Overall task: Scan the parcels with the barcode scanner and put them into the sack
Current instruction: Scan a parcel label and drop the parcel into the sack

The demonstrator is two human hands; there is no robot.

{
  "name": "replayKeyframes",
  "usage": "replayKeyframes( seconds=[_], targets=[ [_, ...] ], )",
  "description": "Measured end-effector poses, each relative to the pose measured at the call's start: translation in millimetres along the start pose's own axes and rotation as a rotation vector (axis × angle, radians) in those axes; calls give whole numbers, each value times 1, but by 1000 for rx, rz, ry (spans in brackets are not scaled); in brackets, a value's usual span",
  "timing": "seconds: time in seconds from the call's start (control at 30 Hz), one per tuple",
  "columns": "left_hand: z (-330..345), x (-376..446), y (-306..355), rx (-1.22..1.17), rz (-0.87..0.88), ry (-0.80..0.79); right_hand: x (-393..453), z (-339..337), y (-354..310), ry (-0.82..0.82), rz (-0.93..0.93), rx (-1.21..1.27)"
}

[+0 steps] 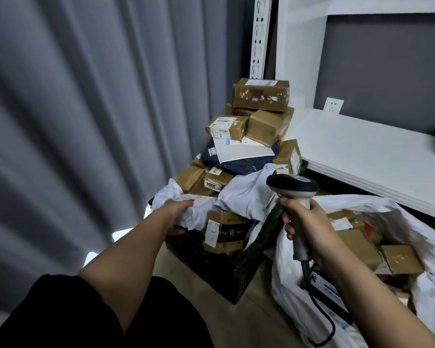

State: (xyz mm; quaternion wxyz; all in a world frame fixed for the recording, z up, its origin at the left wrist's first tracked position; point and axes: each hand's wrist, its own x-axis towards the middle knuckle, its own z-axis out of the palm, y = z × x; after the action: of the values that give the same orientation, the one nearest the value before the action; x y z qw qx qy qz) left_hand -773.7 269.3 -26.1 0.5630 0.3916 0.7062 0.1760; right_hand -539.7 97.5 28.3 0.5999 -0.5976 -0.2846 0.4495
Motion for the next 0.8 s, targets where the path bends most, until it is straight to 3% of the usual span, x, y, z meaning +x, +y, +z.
replayKeyframes(
  seconds=[0.23, 0.43, 0.57, 0.8],
  targets=[
    [2, -2, 4, -269, -13, 65, -3, 0, -1, -11, 4, 2],
    [-16, -20, 12, -360, 480, 270, -11, -6, -8, 4, -22, 9],
    [2, -56, 33, -437, 660, 207, -24, -15, -19, 0, -106, 23],
    [77, -96, 41, -402, 578, -241, -47, -48, -39, 20, -269, 3]
  ],
)
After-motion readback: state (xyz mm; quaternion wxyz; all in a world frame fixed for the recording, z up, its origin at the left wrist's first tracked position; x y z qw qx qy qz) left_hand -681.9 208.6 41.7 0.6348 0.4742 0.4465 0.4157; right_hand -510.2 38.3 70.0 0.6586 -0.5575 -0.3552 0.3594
